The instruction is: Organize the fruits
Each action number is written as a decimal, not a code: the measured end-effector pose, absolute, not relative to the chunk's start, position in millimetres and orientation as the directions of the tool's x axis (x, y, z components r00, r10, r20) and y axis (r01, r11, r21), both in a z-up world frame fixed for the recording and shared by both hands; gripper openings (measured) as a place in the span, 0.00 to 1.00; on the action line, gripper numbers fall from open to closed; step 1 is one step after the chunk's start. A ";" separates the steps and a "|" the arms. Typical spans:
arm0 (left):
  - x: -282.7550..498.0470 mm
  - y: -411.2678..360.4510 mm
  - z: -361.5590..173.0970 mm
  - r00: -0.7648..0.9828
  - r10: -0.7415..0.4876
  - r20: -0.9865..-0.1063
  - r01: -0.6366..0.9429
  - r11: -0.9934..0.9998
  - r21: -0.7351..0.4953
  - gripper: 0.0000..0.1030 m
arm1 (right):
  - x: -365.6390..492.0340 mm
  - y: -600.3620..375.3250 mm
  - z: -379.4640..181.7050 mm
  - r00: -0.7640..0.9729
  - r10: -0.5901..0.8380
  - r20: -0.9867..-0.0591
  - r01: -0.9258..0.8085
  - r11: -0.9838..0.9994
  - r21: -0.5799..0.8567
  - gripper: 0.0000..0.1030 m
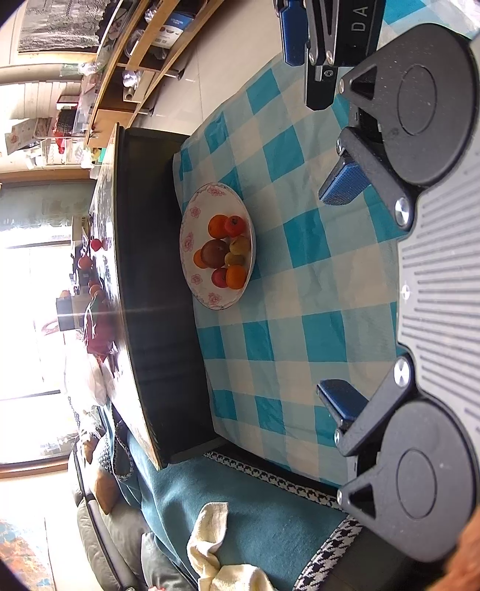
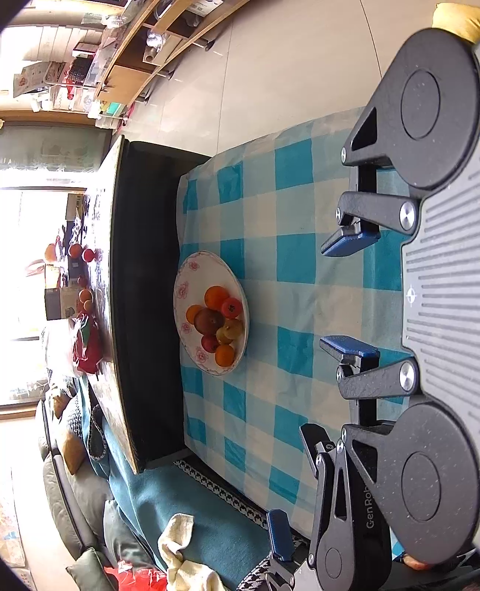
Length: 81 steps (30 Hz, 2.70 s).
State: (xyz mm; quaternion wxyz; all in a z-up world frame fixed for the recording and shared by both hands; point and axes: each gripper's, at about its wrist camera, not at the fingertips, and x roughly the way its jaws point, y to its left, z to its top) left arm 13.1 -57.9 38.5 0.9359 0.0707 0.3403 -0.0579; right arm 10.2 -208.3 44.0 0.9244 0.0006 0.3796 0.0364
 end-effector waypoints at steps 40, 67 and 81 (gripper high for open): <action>-35.5 -53.2 34.3 0.725 -0.066 -0.686 0.149 0.987 0.063 1.00 | -42.6 -200.2 43.6 0.685 0.079 -0.724 -0.075 0.996 0.038 0.44; -32.1 -54.9 20.0 0.688 -0.034 -0.725 0.138 0.987 0.085 1.00 | -38.6 -196.5 29.3 0.639 0.070 -0.766 -0.077 0.997 0.027 0.44; -32.7 -53.8 19.0 0.689 -0.028 -0.725 0.137 0.986 0.092 1.00 | -38.8 -196.2 28.3 0.638 0.070 -0.767 -0.078 0.997 0.026 0.44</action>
